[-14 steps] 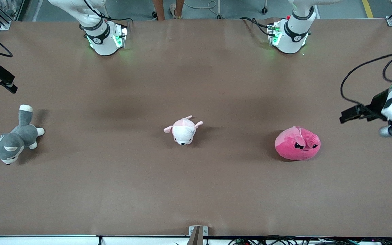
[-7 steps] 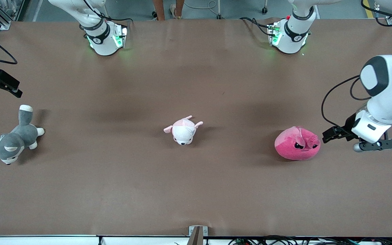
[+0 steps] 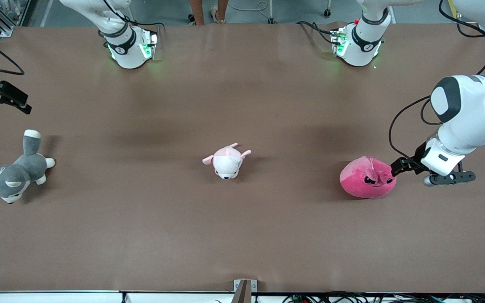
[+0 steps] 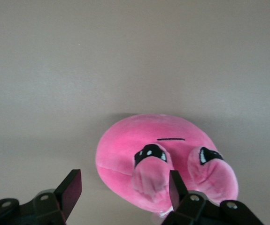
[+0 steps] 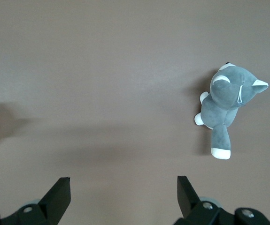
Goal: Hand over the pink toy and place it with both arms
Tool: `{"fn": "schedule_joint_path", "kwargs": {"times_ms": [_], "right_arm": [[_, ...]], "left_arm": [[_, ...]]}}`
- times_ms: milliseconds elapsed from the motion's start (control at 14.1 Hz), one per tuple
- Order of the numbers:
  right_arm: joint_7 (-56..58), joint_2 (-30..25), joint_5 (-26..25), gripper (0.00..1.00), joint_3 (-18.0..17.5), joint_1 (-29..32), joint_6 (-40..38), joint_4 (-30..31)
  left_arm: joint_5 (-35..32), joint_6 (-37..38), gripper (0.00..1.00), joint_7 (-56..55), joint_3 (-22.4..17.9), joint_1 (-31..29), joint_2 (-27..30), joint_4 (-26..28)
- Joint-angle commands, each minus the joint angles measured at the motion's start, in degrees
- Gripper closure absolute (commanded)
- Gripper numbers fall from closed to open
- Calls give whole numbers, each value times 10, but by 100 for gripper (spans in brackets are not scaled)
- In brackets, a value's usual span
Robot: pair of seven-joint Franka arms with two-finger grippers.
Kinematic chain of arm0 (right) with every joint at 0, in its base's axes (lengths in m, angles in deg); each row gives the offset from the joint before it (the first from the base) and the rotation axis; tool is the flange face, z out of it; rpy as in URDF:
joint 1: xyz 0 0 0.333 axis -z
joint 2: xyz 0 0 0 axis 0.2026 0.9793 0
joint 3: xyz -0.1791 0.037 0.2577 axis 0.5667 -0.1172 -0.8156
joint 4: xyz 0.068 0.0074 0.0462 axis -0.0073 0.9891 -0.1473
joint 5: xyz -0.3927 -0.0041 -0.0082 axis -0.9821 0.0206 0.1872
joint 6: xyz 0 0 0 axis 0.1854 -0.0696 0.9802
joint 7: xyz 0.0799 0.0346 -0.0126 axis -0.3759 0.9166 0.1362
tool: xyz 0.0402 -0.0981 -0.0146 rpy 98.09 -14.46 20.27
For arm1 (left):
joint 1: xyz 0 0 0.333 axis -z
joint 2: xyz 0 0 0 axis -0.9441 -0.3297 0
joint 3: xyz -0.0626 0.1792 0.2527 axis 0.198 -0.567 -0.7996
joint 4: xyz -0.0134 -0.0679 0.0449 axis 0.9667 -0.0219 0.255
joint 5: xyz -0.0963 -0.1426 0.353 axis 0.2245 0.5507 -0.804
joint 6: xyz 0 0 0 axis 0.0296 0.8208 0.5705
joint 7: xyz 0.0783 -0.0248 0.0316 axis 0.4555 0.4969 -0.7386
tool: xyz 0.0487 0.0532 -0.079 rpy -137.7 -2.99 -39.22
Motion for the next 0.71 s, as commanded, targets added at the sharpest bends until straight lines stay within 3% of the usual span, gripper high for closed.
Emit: {"fn": "schedule_joint_path", "kwargs": {"times_ms": [0, 283, 637], "right_arm": [[2, -6, 0, 0, -2, -11, -19, -18], [0, -6, 20, 0, -2, -48, -25, -26], [10, -6, 21, 0, -1, -58, -57, -46]], "left_arm": [[28, -8, 18, 8, 1, 3, -7, 2], [28, -14, 30, 11, 1, 3, -21, 2], [29, -14, 65, 11, 7, 3, -25, 2]]}}
